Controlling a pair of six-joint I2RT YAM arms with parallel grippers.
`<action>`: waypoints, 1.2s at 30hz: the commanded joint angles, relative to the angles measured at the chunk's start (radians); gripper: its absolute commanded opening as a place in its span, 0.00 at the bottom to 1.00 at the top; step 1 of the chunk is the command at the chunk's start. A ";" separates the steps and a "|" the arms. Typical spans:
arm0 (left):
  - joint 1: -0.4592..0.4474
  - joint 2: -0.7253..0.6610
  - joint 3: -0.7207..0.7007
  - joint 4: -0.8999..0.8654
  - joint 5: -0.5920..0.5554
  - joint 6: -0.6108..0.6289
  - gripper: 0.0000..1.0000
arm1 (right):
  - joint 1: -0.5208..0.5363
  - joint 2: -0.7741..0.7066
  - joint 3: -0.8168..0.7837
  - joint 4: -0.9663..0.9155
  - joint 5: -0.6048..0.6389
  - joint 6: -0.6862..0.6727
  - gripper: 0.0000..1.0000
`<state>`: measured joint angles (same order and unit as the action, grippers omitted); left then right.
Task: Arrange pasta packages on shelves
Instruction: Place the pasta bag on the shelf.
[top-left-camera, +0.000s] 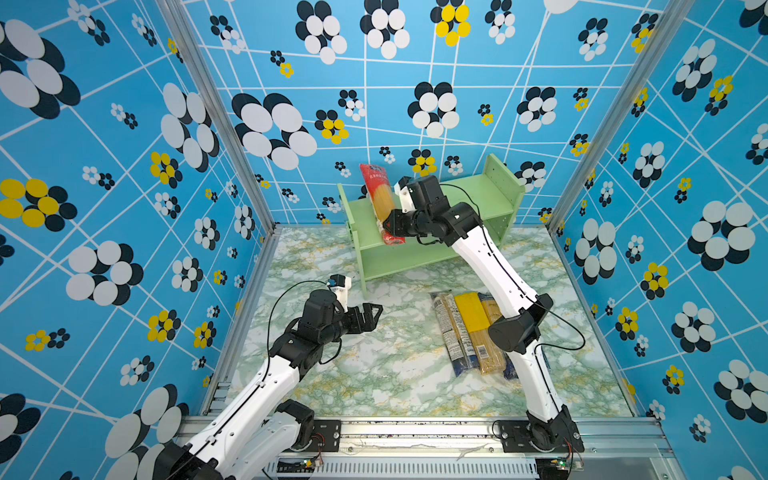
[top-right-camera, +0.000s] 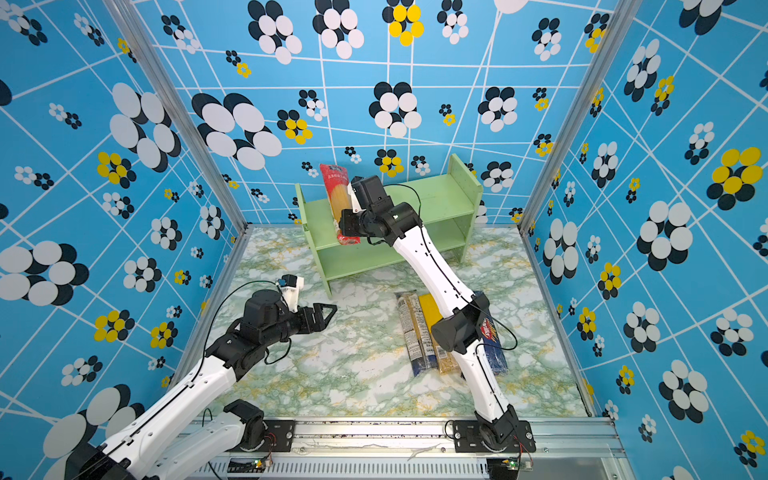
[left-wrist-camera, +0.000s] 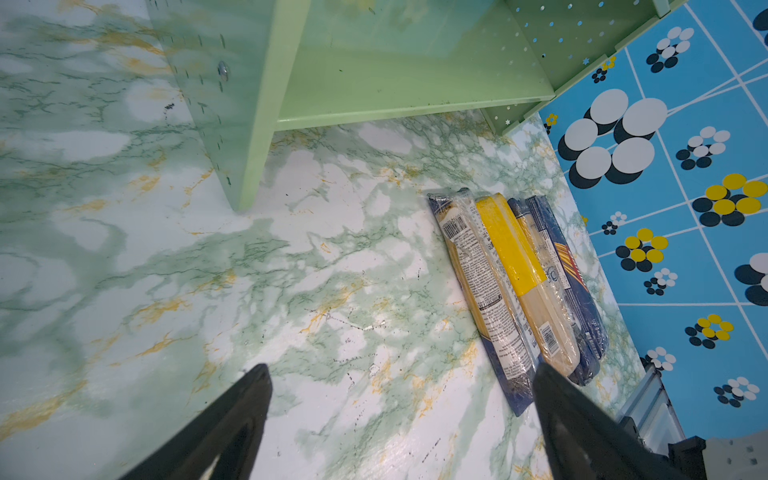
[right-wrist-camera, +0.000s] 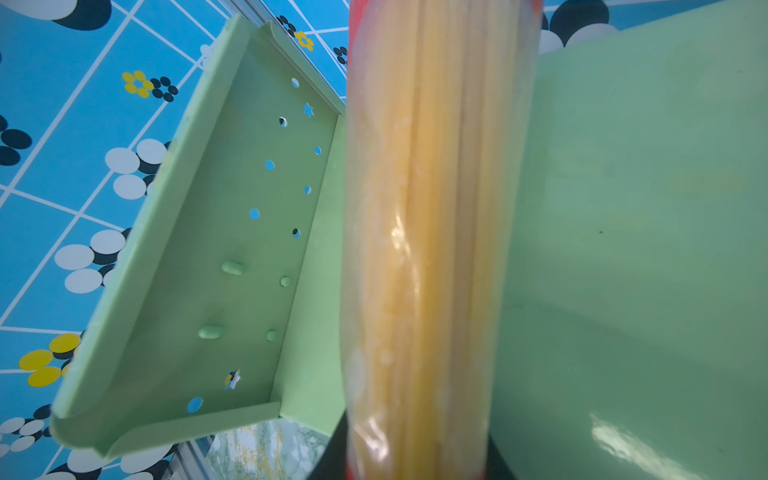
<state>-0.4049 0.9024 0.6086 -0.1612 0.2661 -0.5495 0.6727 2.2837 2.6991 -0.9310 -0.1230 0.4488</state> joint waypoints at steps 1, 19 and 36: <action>0.010 -0.014 0.009 -0.003 0.006 0.009 0.99 | 0.008 0.007 0.008 0.093 -0.027 -0.038 0.22; 0.012 -0.039 0.016 -0.024 0.005 0.004 0.99 | 0.011 0.010 0.001 0.068 -0.004 -0.033 0.29; 0.012 -0.042 0.012 -0.027 -0.004 -0.001 0.99 | 0.013 0.011 -0.007 0.051 0.026 -0.027 0.29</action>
<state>-0.4049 0.8745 0.6090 -0.1726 0.2657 -0.5503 0.6785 2.2871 2.6938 -0.9279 -0.1062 0.4385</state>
